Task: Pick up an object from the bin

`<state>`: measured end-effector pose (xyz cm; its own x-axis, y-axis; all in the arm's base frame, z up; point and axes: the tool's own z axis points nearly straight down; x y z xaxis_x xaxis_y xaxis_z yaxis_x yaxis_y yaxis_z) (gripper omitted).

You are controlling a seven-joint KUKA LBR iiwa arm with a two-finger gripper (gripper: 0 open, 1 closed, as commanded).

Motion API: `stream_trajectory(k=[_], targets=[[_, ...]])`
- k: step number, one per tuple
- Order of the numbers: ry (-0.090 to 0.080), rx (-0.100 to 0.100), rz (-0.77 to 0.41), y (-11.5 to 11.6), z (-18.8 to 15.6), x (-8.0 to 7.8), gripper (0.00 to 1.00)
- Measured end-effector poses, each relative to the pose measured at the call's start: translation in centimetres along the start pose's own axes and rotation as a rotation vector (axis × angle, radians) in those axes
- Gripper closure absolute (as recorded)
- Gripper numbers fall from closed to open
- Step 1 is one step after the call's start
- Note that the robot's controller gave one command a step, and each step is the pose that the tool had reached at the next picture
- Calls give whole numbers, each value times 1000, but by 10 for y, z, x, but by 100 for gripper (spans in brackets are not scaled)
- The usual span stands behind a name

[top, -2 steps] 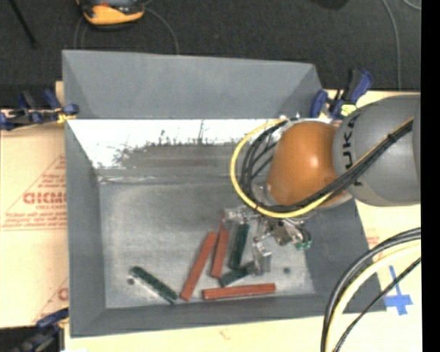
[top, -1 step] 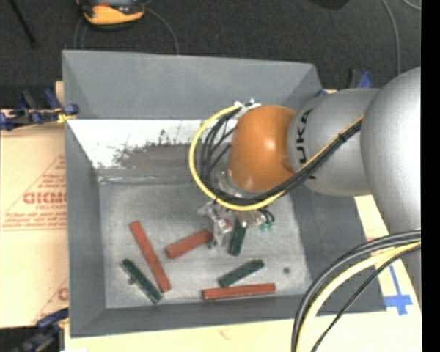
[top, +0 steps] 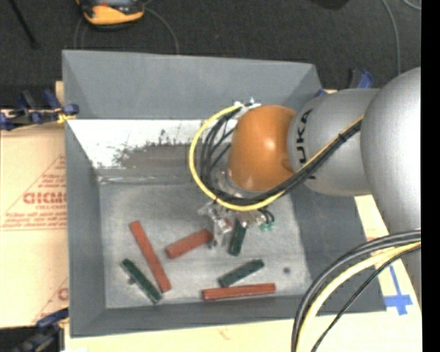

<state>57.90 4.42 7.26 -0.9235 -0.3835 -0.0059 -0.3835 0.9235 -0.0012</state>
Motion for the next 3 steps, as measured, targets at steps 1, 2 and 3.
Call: stream_trajectory(k=[1,2,3], targets=[[6,-1,-166,-3,-1,-14,100],[1,-1,-359,-37,-12,-22,100],[-1,-2,-379,37,-97,-98,100]])
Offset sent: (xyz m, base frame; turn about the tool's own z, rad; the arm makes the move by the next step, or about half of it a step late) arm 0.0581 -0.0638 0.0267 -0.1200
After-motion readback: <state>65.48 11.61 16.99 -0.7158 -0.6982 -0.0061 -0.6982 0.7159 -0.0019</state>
